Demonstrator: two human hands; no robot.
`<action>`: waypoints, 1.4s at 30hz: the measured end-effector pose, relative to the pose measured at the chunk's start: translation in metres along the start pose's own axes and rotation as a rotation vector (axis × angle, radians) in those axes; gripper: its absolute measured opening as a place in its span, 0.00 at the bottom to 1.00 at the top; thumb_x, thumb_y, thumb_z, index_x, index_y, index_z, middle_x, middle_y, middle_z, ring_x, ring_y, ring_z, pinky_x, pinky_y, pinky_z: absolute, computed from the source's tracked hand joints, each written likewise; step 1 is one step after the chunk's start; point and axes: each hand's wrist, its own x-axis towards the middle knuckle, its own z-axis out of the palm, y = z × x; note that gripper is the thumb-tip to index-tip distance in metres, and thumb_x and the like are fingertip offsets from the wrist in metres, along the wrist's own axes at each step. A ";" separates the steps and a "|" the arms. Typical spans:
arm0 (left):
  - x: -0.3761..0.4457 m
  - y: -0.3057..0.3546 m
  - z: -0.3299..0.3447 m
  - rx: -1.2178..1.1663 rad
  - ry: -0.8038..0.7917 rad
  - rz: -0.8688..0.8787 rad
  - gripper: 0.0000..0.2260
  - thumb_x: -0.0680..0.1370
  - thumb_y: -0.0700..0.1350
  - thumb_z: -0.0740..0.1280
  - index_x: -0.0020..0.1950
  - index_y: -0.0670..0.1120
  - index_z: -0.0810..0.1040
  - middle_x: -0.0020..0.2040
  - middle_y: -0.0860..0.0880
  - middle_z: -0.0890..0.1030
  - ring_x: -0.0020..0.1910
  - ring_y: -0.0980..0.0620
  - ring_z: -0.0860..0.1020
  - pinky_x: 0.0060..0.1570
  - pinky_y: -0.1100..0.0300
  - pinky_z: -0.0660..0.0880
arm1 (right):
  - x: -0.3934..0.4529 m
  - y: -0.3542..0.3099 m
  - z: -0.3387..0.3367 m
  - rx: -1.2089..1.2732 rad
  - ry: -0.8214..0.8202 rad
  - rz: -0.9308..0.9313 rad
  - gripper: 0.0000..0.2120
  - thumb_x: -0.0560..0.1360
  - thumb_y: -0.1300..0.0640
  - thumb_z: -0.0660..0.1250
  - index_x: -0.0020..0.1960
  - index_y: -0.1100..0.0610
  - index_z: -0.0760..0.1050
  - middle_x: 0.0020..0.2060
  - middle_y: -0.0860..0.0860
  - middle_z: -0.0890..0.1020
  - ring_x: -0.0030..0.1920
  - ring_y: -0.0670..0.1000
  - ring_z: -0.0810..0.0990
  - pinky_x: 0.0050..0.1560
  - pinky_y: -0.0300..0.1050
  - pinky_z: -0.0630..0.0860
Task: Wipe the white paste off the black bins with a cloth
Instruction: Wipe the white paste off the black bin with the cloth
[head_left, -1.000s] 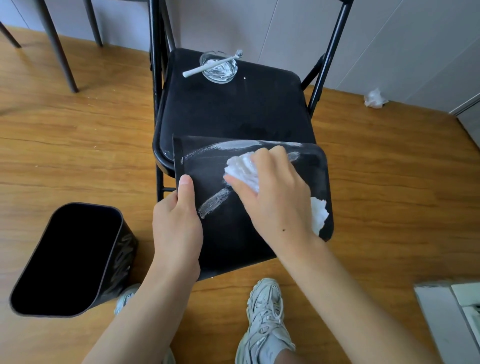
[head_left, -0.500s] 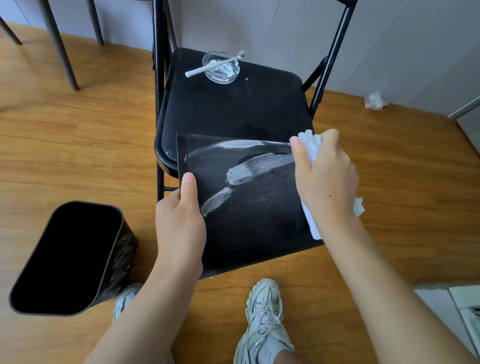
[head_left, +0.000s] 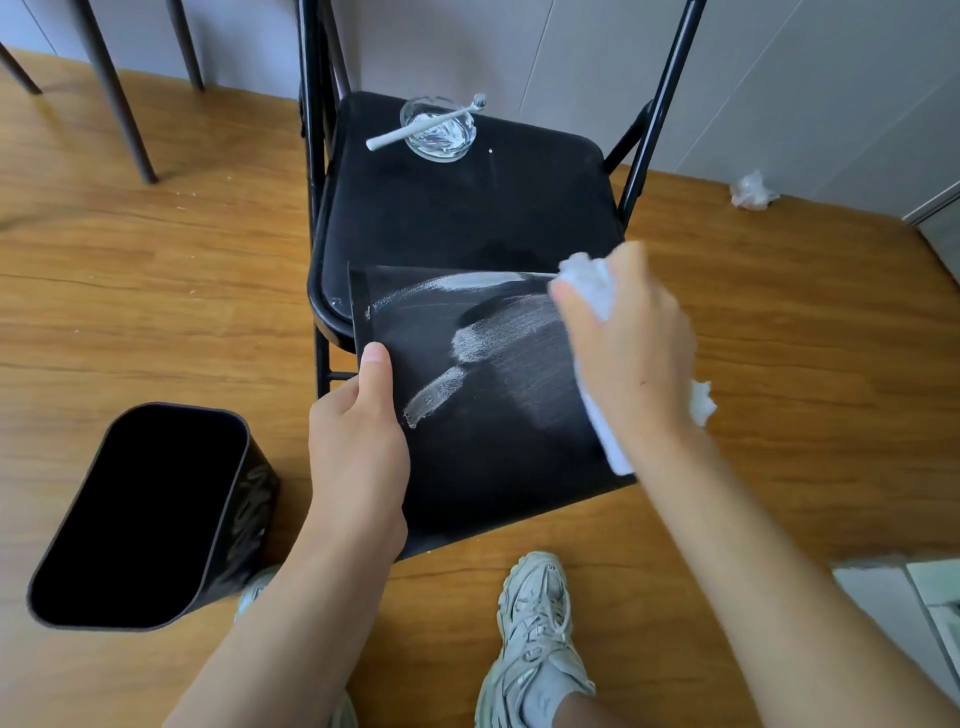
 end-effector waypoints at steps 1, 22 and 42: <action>0.000 0.000 0.000 -0.001 -0.001 -0.005 0.17 0.81 0.60 0.59 0.47 0.48 0.77 0.44 0.49 0.73 0.41 0.49 0.70 0.44 0.53 0.67 | 0.006 0.012 -0.003 0.002 0.015 0.048 0.14 0.78 0.44 0.60 0.46 0.54 0.61 0.37 0.48 0.72 0.33 0.51 0.69 0.29 0.43 0.59; -0.006 -0.001 0.003 -0.028 0.016 -0.008 0.22 0.82 0.58 0.58 0.48 0.39 0.78 0.42 0.47 0.74 0.40 0.48 0.72 0.43 0.54 0.70 | -0.003 0.031 -0.009 -0.071 0.016 0.114 0.15 0.79 0.42 0.57 0.47 0.54 0.62 0.35 0.47 0.72 0.33 0.48 0.72 0.27 0.36 0.59; -0.011 -0.002 0.007 -0.057 0.040 0.001 0.18 0.83 0.57 0.58 0.45 0.45 0.76 0.39 0.46 0.74 0.40 0.49 0.72 0.42 0.56 0.69 | 0.015 0.022 -0.007 -0.102 -0.014 0.035 0.14 0.79 0.43 0.58 0.51 0.55 0.66 0.36 0.48 0.72 0.30 0.47 0.70 0.28 0.39 0.61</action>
